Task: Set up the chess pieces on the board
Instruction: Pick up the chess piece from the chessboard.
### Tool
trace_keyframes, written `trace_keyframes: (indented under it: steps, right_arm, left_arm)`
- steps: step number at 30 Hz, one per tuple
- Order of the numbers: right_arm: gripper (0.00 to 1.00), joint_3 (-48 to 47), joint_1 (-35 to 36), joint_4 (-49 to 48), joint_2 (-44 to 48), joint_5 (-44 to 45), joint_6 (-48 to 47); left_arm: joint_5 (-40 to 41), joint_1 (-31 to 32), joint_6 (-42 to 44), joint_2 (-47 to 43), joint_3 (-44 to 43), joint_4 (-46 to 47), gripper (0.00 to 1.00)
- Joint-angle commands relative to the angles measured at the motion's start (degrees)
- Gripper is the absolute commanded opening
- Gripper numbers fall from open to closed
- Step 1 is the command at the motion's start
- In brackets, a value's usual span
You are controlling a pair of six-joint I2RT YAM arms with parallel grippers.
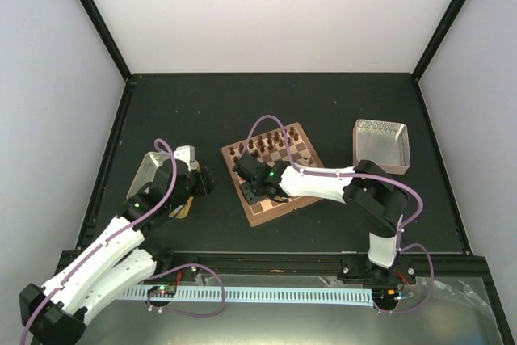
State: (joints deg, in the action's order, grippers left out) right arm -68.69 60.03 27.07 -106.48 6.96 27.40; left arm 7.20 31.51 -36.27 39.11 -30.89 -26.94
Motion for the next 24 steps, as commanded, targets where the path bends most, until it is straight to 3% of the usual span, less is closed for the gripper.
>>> trace_keyframes:
  steps: [1, 6, 24]
  right_arm:
    - [0.20, -0.1, 0.3, 0.0, -1.1, 1.7, -0.4]
    - [0.08, 3.3, 0.2, -3.8, 0.3, 1.6, -2.6]
    - [0.02, 23.4, 0.1, -35.5, 12.3, -5.0, -10.8]
  left_arm:
    - [-1.4, -0.3, -1.4, 0.0, 0.3, 1.6, 0.65]
    - [-5.0, -0.4, -4.3, 0.3, 2.2, 4.2, 0.65]
    - [-27.1, -3.4, -17.6, 9.2, 9.4, 28.6, 0.72]
